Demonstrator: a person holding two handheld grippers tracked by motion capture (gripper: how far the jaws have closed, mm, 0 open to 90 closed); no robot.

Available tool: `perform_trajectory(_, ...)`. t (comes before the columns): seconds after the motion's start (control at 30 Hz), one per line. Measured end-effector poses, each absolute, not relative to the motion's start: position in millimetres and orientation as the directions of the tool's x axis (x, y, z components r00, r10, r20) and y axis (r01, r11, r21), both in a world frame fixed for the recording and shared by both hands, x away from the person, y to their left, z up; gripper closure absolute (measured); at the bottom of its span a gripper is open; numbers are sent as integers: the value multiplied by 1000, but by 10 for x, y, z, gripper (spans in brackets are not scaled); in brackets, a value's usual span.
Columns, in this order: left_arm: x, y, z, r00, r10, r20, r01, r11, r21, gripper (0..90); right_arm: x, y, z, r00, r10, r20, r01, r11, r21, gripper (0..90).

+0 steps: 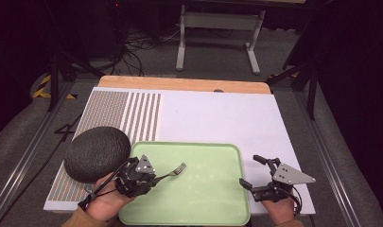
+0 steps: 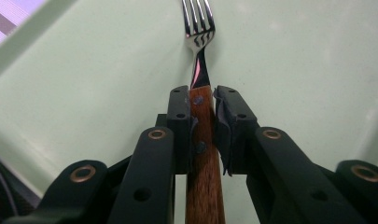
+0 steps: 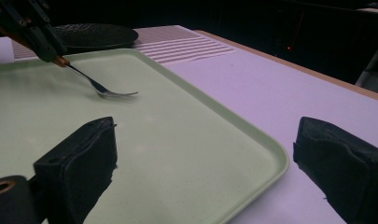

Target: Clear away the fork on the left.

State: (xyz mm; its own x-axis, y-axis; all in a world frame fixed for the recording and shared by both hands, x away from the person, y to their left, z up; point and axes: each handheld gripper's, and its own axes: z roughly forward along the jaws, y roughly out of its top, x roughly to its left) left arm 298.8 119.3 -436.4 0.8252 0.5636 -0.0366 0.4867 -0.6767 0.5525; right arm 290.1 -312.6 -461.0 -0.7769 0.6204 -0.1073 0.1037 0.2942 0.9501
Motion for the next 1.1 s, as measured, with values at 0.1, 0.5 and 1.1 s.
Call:
perform_trajectory(0.1, 2971, 1174, -4411, 824, 564, -48, 497, -679, 540, 768, 2902, -3125, -4611, -779, 618, -106, 104, 294, 950, 66)
perform_trajectory(0.5, 2958, 1106, -4529, 822, 562, -92, 531, -699, 479, 765, 2901, -3126, -4613, -779, 618, -104, 106, 293, 950, 66)
perform_trajectory(1.1, 2972, 1050, -4410, 856, 508, -96, 480, -713, 510, 895, 2895, -3129, -4613, -777, 621, -106, 105, 293, 950, 66)
